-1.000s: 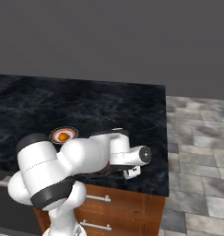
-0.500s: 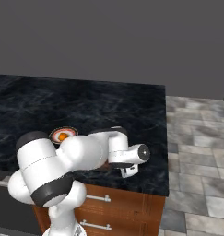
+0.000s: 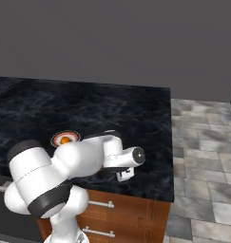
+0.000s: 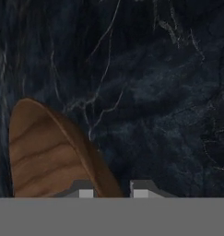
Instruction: Remove the tangerine from the bowl and place it on the small plate. Then place the bowl with only the shrimp in the microwave, close the door, and press the start button to microwave the shrimp.
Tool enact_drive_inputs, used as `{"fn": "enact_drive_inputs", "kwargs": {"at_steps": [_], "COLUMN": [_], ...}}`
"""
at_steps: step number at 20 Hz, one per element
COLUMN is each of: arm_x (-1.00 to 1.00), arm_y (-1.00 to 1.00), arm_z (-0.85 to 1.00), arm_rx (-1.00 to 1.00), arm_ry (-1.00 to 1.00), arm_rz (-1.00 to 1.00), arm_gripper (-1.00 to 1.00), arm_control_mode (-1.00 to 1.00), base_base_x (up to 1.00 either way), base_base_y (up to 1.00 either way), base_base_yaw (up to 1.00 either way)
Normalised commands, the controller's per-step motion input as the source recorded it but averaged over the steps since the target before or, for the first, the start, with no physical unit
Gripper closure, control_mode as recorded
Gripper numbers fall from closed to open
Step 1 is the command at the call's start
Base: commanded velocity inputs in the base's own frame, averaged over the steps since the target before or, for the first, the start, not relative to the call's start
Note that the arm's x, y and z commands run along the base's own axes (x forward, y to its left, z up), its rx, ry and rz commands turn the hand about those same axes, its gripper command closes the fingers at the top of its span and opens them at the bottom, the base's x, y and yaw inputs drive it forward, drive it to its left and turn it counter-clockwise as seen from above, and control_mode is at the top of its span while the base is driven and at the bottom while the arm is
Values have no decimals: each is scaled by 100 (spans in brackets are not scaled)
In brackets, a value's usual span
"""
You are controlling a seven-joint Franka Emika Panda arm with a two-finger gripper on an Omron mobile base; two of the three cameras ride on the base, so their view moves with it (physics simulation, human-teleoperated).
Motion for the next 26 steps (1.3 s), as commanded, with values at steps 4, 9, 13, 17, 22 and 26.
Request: {"fn": "enact_drive_inputs", "kwargs": {"at_steps": [4, 9, 13, 17, 22, 26], "arm_x": [-4, -9, -18, -31, -45, -54], "arm_y": [-3, -20, -32, -47, -58, -39], "arm_z": [12, 34, 61, 96, 100, 100], "arm_rx": [1, 1, 3, 1, 3, 8], "arm_ry": [-2, -10, -11, -9, -1, 0], "arm_rz": [-2, -9, -10, -11, -13, -14], "arm_gripper": [100, 100, 100, 100, 100, 100], "arm_control_mode": [-100, -100, -100, -100, -100, -100], "base_base_x": [0, 0, 0, 0, 0, 0], "base_base_y": [0, 0, 0, 0, 0, 0], "base_base_yaw": [0, 0, 0, 0, 0, 0]}}
